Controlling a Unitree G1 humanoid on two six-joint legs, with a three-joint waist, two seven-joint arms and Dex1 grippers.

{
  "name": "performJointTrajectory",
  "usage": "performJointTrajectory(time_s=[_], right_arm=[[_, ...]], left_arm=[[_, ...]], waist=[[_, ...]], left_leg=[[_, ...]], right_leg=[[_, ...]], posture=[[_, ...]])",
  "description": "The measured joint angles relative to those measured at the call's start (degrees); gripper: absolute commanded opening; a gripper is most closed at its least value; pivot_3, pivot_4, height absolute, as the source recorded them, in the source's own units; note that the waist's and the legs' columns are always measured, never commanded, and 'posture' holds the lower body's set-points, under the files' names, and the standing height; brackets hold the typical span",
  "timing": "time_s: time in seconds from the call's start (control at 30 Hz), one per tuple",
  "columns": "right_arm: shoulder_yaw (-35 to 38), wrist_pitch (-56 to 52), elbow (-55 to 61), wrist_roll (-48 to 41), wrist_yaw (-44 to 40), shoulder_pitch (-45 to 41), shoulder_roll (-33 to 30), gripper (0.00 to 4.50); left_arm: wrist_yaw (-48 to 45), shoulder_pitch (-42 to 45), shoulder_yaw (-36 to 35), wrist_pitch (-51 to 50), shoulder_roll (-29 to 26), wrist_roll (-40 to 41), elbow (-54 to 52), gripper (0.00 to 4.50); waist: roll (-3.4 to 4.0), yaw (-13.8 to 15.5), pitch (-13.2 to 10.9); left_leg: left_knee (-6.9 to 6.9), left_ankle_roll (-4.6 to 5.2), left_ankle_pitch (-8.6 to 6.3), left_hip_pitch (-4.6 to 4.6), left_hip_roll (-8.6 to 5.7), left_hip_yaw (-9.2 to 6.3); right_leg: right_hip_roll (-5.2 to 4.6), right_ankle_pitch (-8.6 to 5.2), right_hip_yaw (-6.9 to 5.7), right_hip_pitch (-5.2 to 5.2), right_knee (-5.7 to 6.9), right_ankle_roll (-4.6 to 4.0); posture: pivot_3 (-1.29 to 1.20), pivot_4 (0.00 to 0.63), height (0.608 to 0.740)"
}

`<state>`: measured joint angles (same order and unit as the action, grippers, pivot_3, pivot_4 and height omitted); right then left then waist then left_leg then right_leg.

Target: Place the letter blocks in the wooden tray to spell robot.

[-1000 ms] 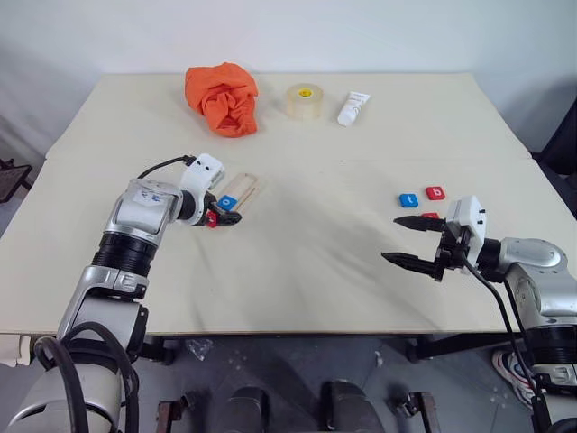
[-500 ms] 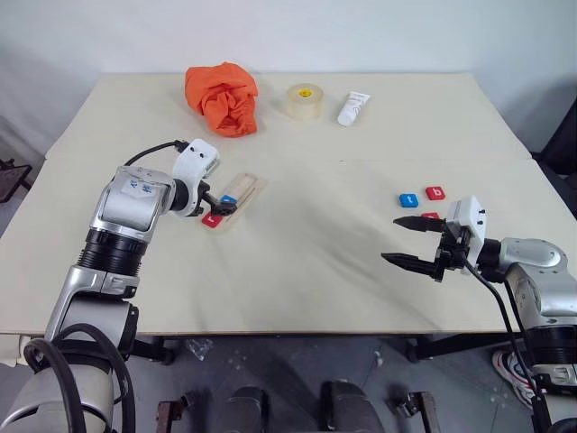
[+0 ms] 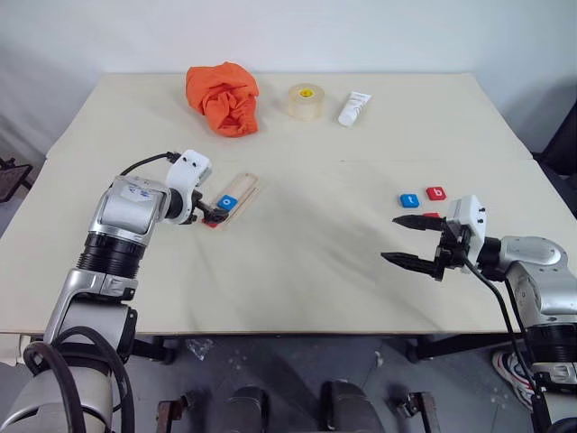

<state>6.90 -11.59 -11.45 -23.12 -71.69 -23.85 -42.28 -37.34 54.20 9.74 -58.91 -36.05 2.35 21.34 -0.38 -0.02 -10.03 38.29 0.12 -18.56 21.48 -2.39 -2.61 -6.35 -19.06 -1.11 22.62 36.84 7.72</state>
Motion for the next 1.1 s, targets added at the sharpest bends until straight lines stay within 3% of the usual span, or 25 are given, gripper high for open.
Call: performJointTrajectory(time_s=[1.0, 1.1], right_arm=[[-0.02, -0.08, -0.10, 0.54, -0.02, -0.51, 0.00, 4.50], [-0.05, -0.07, -0.28, 0.70, 0.00, -0.63, 0.01, 4.50]], left_arm=[[-2.39, -1.19, 1.45, -2.25, 1.33, 0.68, -0.02, 4.47], [-1.90, -1.55, 1.29, -1.74, 1.31, 0.57, 0.00, 3.84]], waist=[[0.00, -0.01, 0.00], [0.00, -0.01, 0.00]], left_leg=[[0.01, 0.00, 0.00, -0.01, 0.00, 0.01], [0.02, 0.00, 0.00, -0.01, 0.00, 0.01]], right_leg=[[0.00, 0.00, 0.01, 0.00, 0.02, 0.00], [-0.01, 0.00, 0.01, 0.00, 0.02, 0.00]], posture=[[0.00, 0.150, 0.740], [0.00, 0.150, 0.740]])
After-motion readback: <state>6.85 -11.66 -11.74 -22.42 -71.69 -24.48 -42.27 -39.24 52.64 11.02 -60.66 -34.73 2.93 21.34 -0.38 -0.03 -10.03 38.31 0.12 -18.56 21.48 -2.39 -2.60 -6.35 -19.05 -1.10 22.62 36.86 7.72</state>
